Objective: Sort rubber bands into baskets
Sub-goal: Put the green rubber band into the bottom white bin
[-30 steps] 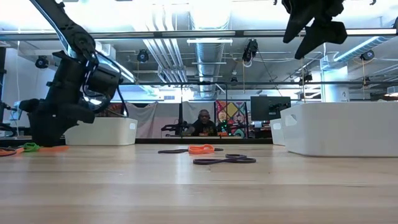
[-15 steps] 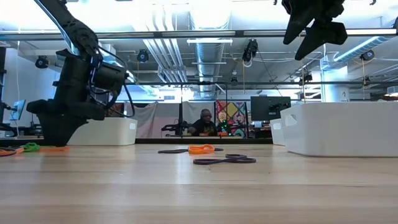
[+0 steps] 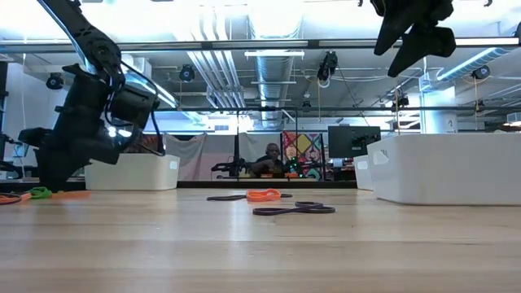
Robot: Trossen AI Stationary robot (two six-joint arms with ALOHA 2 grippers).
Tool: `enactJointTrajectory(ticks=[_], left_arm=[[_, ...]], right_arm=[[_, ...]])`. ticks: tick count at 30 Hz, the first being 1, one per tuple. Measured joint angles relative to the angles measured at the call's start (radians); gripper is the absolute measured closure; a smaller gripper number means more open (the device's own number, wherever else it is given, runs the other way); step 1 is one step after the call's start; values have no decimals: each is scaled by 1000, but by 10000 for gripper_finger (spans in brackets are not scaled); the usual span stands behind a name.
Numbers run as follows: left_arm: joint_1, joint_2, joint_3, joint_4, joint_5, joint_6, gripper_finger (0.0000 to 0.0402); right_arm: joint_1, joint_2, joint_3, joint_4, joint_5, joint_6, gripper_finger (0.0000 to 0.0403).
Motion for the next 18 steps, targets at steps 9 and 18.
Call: enactJointTrajectory(ticks=[9, 18], left_arm=[[-100, -136, 115, 79, 39, -38, 401], [-211, -129, 236, 569, 72, -142, 401]], right_arm=[[70, 0, 0, 0, 54, -50, 160], [57, 3, -14, 132, 127, -249, 170]])
